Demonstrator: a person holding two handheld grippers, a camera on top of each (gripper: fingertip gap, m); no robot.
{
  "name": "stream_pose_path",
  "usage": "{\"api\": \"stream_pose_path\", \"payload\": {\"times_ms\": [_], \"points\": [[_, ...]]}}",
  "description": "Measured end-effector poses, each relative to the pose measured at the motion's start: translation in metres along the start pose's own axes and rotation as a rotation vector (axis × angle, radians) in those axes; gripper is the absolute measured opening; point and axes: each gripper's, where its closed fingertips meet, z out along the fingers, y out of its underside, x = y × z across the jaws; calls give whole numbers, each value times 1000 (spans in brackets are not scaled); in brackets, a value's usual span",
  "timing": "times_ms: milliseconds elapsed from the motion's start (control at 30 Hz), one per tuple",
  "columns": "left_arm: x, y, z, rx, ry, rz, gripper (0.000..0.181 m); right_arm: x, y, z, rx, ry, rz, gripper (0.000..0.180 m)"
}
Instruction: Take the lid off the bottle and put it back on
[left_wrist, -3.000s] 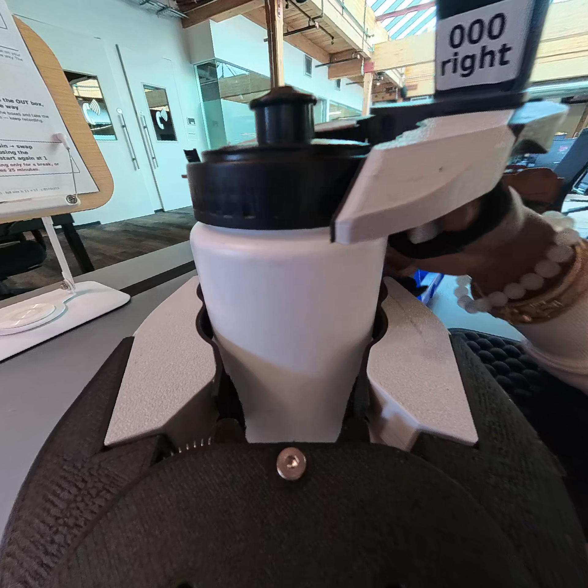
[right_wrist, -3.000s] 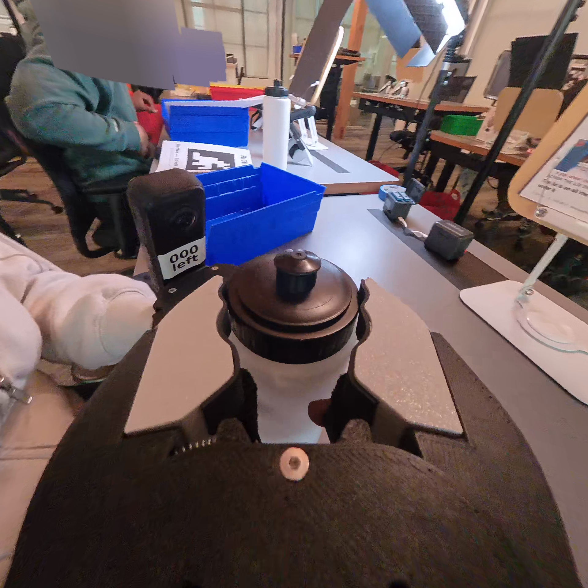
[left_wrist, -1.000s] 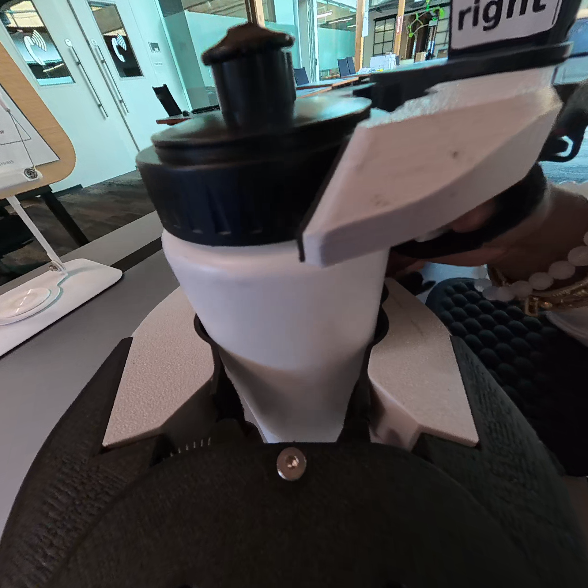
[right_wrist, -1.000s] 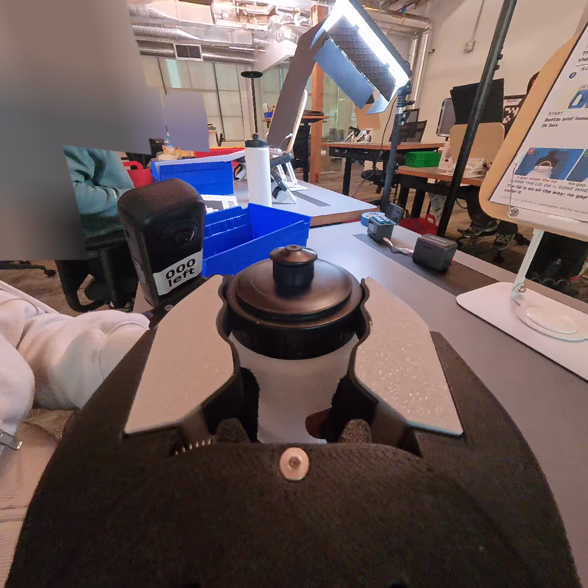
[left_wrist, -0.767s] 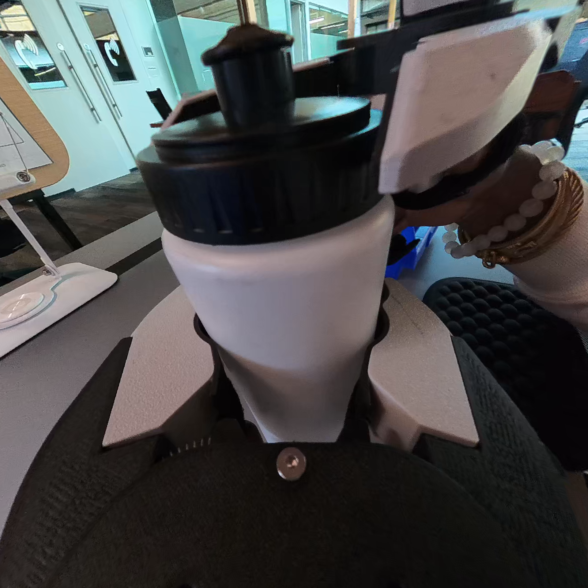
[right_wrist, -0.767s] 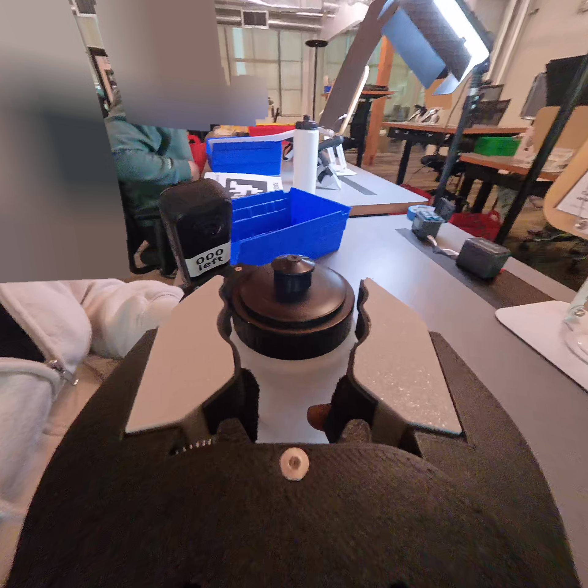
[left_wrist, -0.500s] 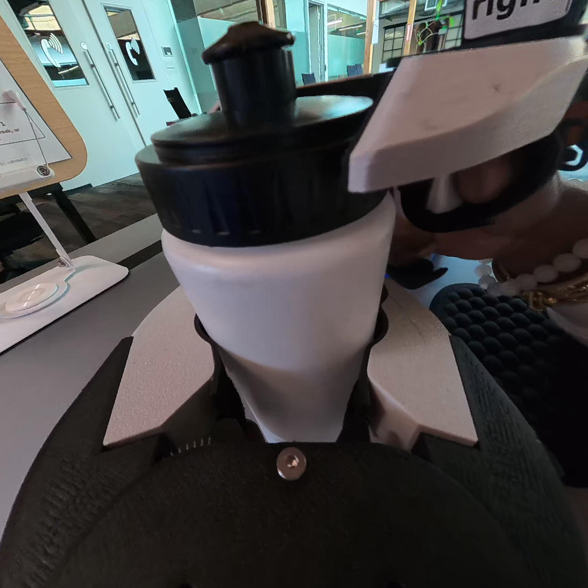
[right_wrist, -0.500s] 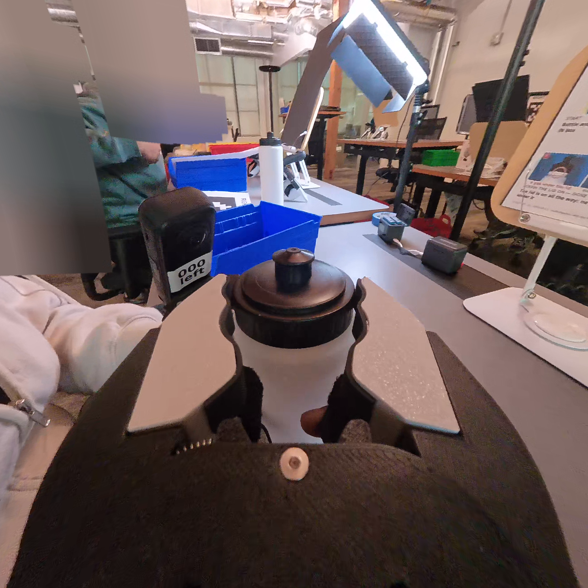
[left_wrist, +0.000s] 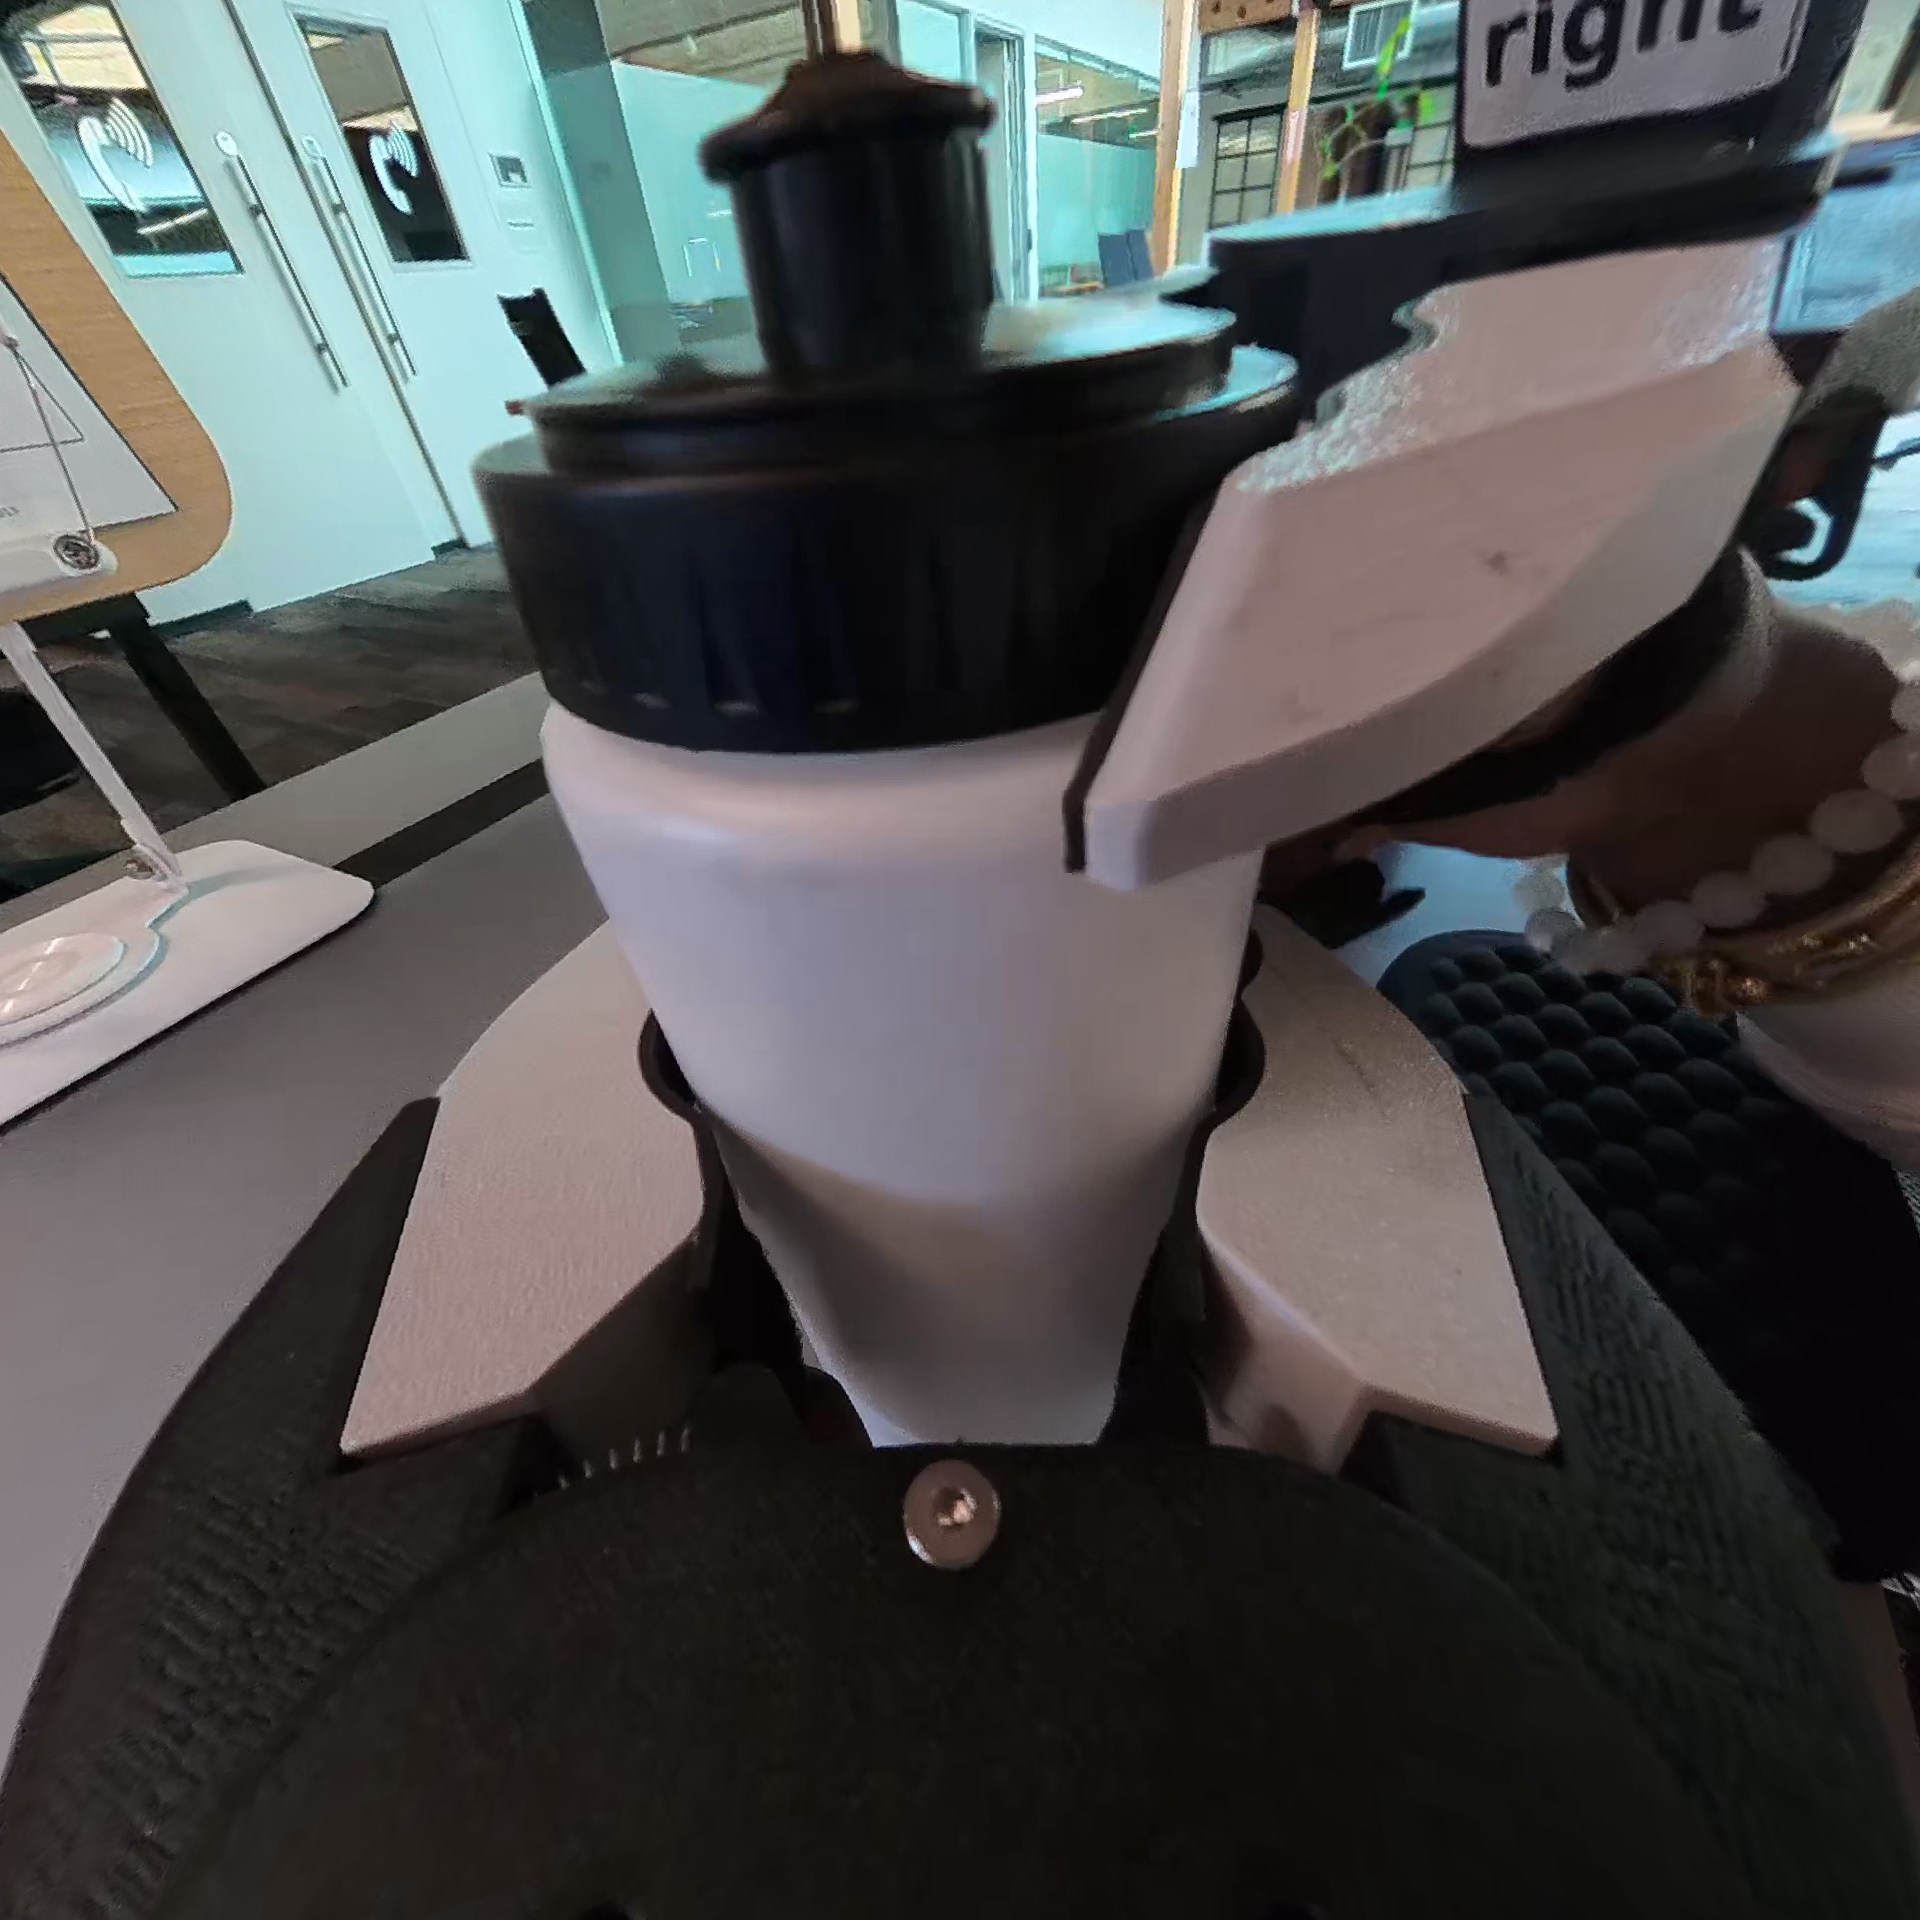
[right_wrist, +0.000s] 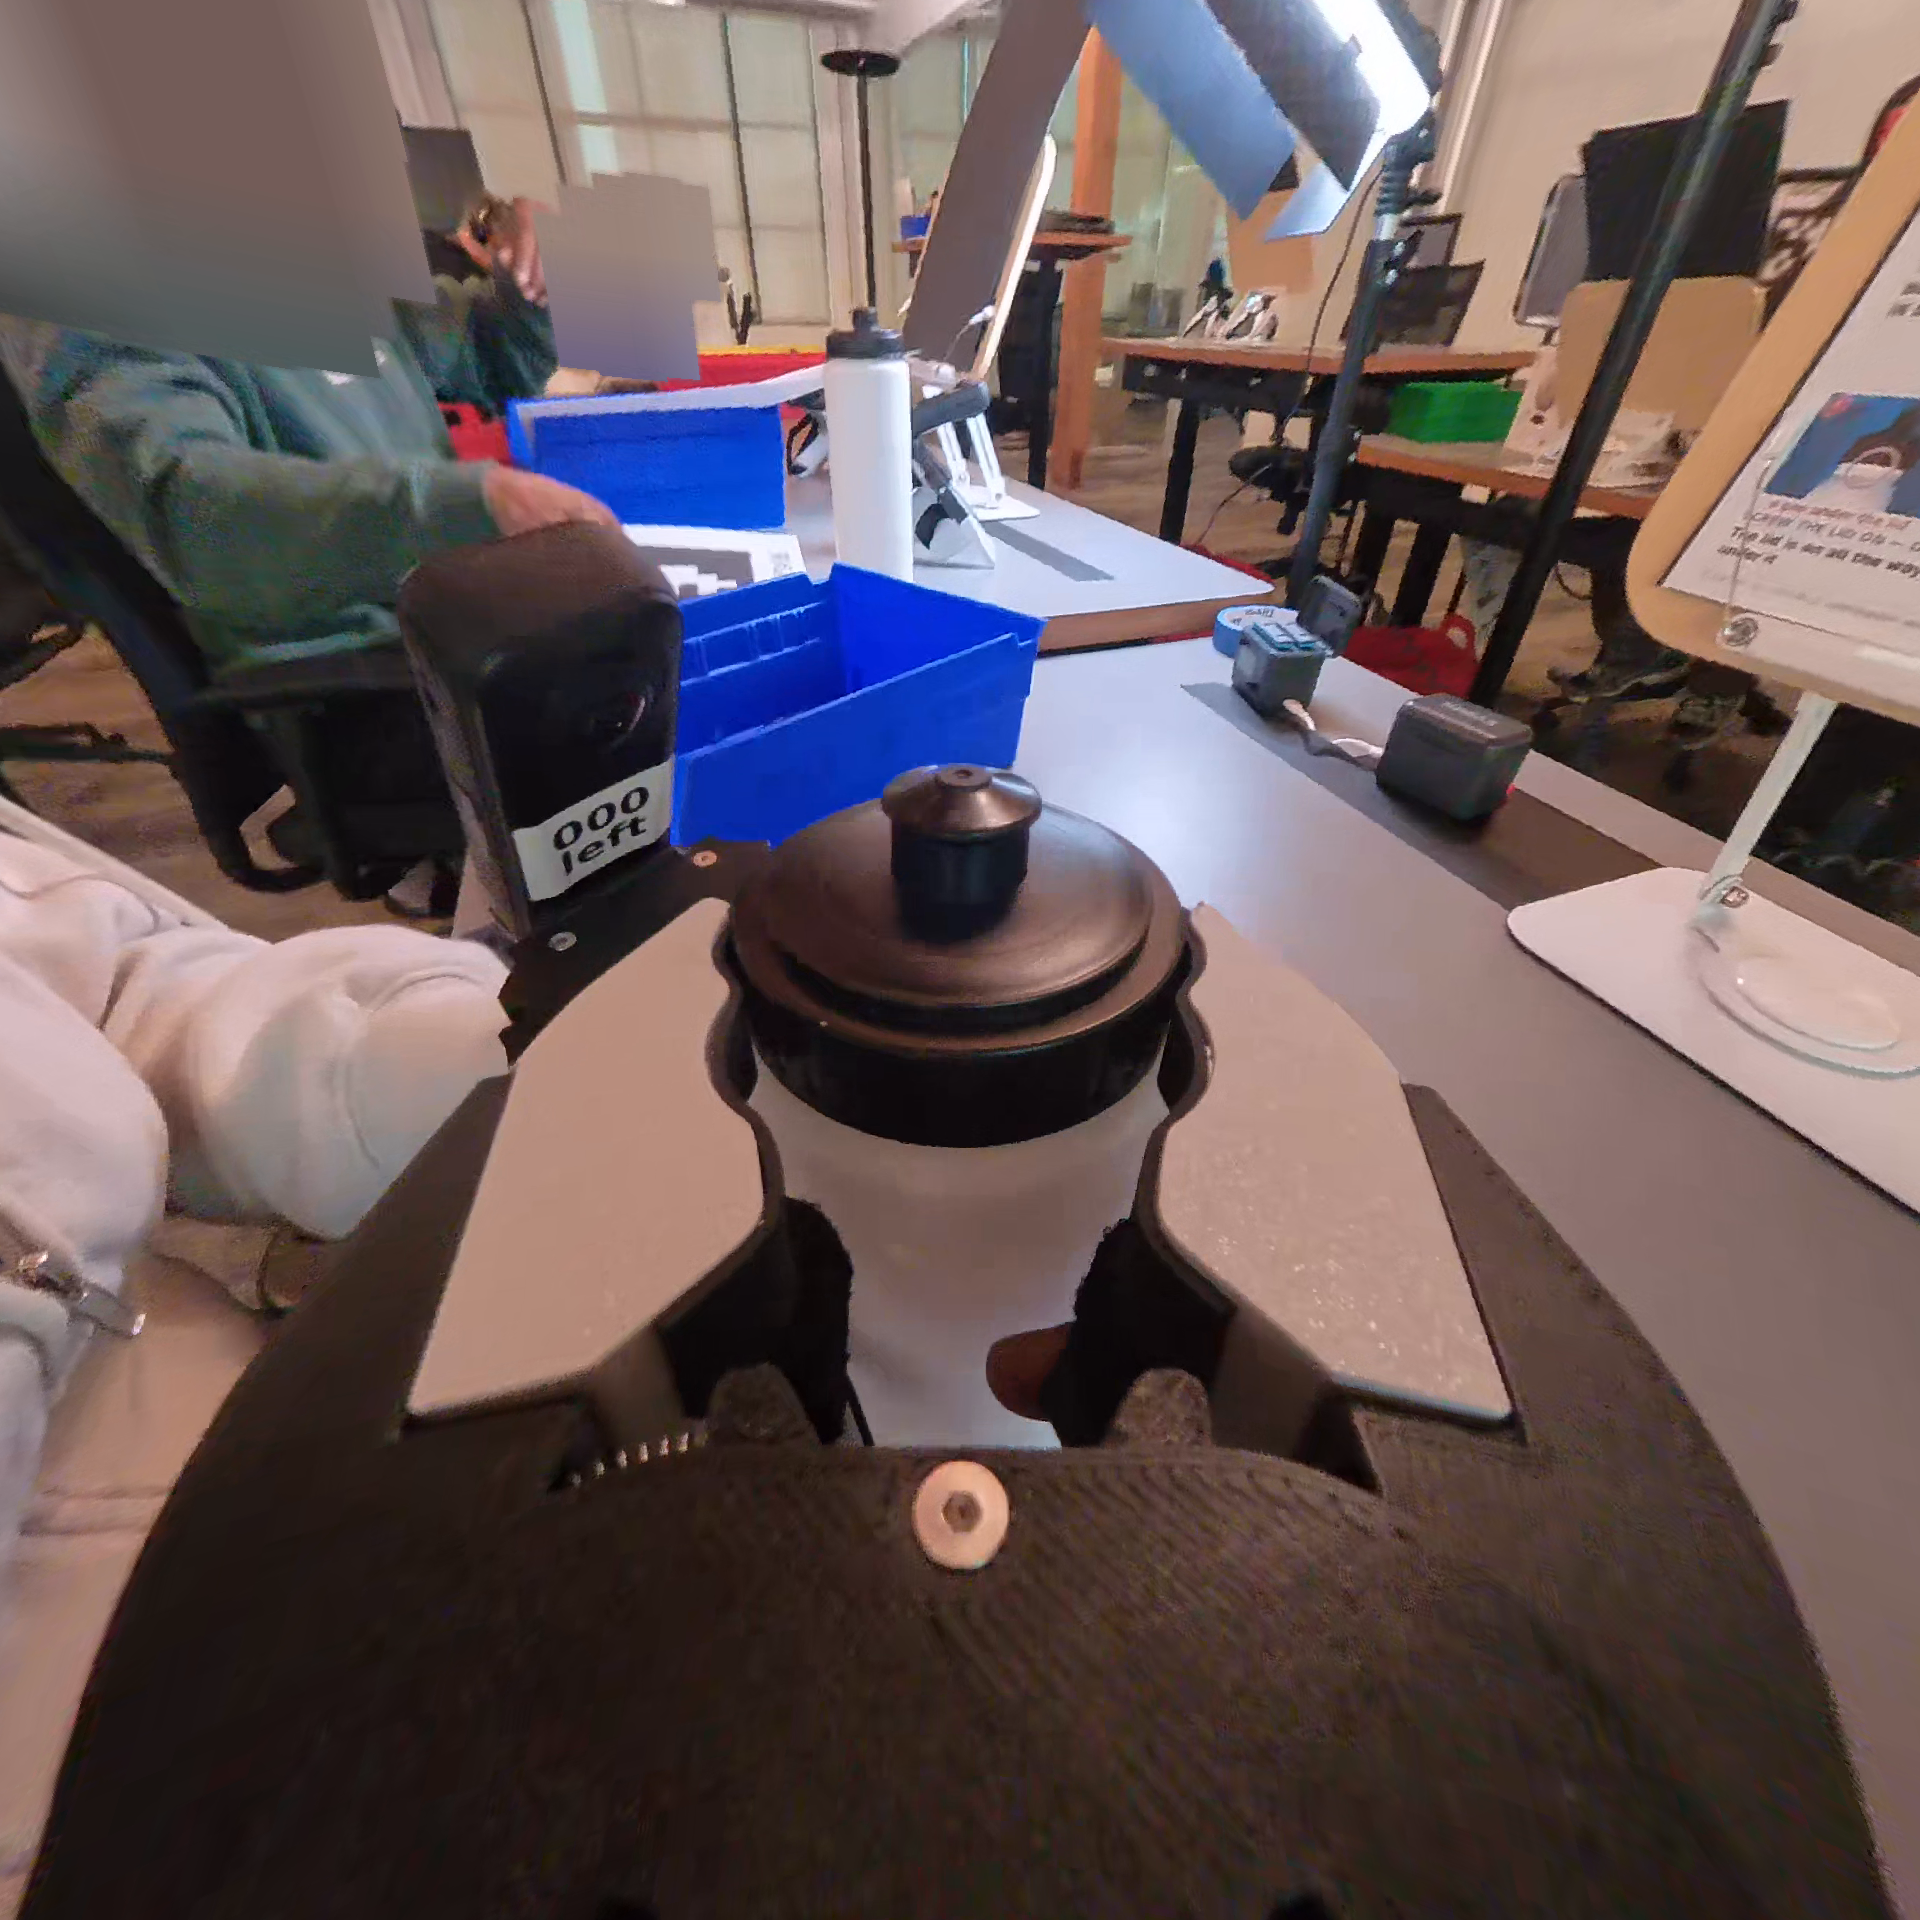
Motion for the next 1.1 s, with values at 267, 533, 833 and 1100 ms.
{"api": "stream_pose_path", "payload": {"times_ms": [267, 533, 833, 1100], "points": [[3, -1, 1, 17, 11, 8, 100, -1, -2, -1, 81, 45, -4, 78], [4, 0, -5, 70, 43, 16, 100, -14, 45, 1, -57, -73, 90, 103], [-27, -29, -51, 308, -45, -68, 114, 8, 17, -22, 119, 59, 61, 85], [-71, -22, -75, 354, -277, -164, 104, 35, -86, -100, 341, 310, -79, 84]]}}
